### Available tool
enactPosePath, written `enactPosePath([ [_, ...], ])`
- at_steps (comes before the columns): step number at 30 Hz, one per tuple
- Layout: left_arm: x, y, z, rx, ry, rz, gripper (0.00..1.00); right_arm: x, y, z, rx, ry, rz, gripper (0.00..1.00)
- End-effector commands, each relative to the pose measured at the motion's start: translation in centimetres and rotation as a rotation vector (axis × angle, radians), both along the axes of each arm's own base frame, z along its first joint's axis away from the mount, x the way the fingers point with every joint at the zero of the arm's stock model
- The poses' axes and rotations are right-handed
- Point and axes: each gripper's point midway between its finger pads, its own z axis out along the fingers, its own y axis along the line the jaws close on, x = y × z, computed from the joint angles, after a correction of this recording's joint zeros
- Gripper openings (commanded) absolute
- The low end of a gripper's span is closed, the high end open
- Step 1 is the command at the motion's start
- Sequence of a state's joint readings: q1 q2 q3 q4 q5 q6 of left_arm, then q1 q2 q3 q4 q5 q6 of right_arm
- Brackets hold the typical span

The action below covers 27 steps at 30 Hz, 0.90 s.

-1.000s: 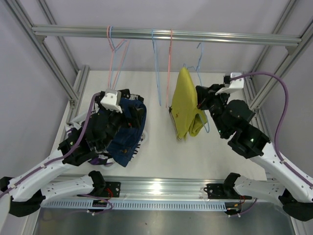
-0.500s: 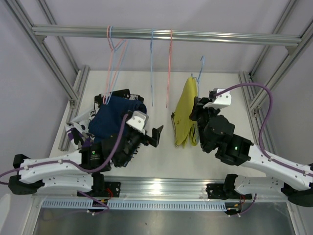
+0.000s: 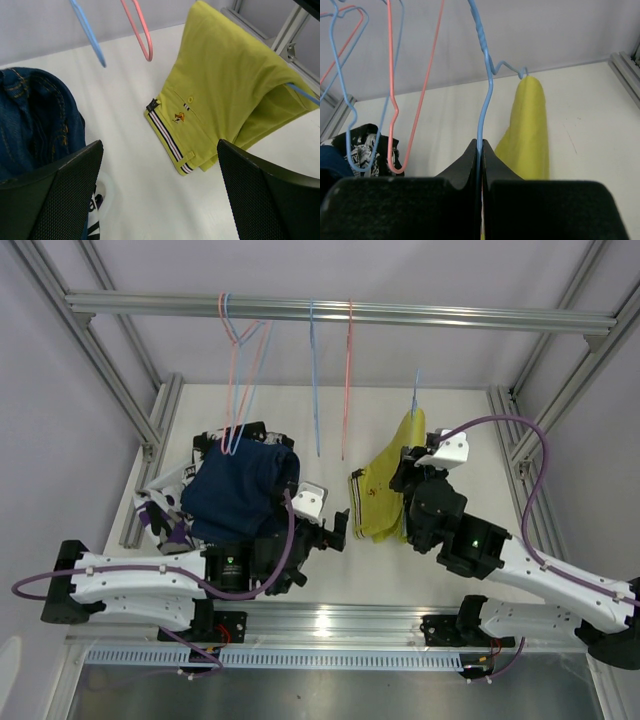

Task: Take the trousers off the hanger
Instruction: Pick up the hanger from the clothesline, then remove the trousers from the hanger.

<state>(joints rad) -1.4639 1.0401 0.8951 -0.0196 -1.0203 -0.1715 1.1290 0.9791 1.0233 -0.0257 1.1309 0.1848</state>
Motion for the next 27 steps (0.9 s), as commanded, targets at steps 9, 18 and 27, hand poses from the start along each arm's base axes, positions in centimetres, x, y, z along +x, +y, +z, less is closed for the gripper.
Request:
enactPosePath([
  [9,-0.2,-2.3,-3.9,-0.089,0.066,0.020,0.99,-0.8,-1.2,-1.2,0.139,0.030,0.031,0.00],
  [18,-1.1,-7.9,-4.4,-0.239,0.000,-0.151,0.99,-1.5,-1.2,-0.1,0.201,0.053,0.073,0.00],
  [27,-0.6,-12.1,-4.4,-0.302,-0.035,-0.219,0.99,-1.7,-0.7,0.2,0.230,0.069,0.101,0.00],
])
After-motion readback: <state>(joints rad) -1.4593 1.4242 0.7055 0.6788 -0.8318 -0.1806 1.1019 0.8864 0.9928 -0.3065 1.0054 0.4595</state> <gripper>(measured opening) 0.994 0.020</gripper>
